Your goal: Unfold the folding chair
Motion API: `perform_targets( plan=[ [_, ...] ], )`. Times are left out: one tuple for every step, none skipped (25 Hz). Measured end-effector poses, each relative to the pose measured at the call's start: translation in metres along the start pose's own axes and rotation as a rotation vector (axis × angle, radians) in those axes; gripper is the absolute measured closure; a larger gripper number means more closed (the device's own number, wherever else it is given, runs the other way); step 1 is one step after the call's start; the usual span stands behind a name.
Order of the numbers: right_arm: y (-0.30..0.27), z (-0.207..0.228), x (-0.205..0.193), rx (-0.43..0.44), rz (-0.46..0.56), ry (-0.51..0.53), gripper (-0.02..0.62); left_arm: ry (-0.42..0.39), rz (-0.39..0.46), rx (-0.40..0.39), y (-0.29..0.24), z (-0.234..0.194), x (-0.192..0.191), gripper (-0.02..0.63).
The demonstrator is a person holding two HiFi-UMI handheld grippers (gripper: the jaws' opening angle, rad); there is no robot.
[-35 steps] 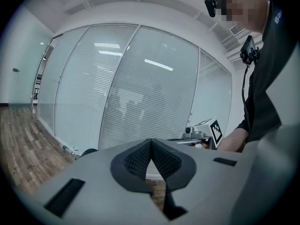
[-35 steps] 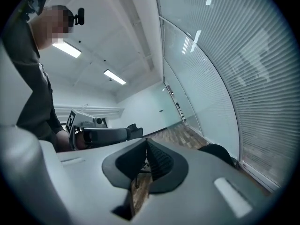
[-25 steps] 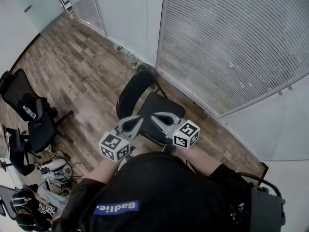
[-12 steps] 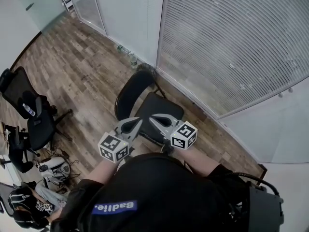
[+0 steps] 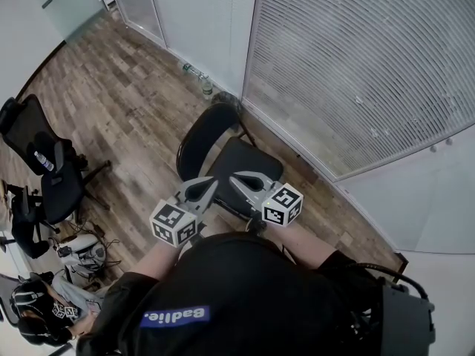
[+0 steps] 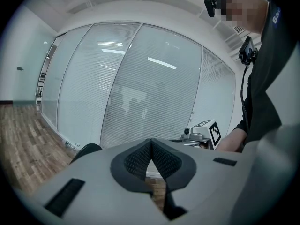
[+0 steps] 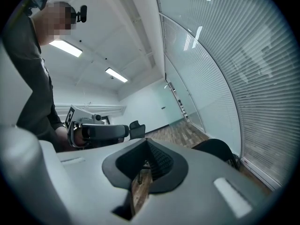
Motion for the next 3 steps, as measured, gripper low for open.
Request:
perform_targets(
  plan=[
    [-0.0003, 0.0006, -0.0004, 0.000, -0.001, -0.003, 0.594, 0.001, -0.001, 0.001, -0.0002, -0.0004, 0.0000, 0.600],
    [-0.0006, 0.0011, -0.0008, -0.001, -0.002, -0.005, 0.594, 0.001, -0.001, 0.001, -0.0003, -0.0007, 0.0000, 0.600],
    [-0.0009, 0.0014, -0.0011, -0.001, -0.003, -0.008, 0.594, 0.001, -0.002, 0.002, -0.0002, -0.0011, 0.0000, 0.600]
  ],
)
Point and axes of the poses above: the fingertips, and each gripper's own axes: y backward along the fingers, z to its right, x out of its top, the point moved 6 cm from there along y, backward along the fingers, and after that the axes turned 3 degrees about -z, right-handed, at the moved point
